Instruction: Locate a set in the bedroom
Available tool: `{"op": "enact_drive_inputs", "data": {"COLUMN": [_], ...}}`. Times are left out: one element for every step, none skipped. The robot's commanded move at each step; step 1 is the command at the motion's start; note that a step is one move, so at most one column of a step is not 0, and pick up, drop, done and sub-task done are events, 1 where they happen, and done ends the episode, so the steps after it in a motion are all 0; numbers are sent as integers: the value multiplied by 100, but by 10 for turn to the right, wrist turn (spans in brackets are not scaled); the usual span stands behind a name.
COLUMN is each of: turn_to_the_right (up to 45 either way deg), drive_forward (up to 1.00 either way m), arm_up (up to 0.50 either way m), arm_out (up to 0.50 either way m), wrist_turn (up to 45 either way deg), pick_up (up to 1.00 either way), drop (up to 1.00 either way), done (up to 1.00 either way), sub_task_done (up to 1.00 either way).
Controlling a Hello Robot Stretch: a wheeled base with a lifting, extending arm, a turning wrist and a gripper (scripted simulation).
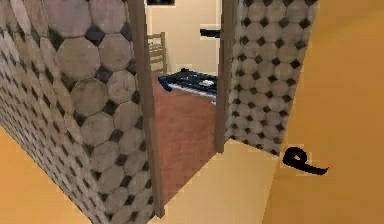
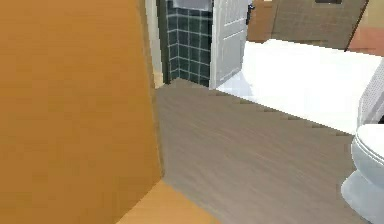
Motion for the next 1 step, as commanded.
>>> {"op": "enact_drive_inputs", "data": {"turn_to_the_right": [30], "drive_forward": [0], "arm_up": [0], "arm_out": [0], "wrist_turn": [0], "pick_up": [0], "drop": [0], "done": [0], "sub_task_done": [0]}}
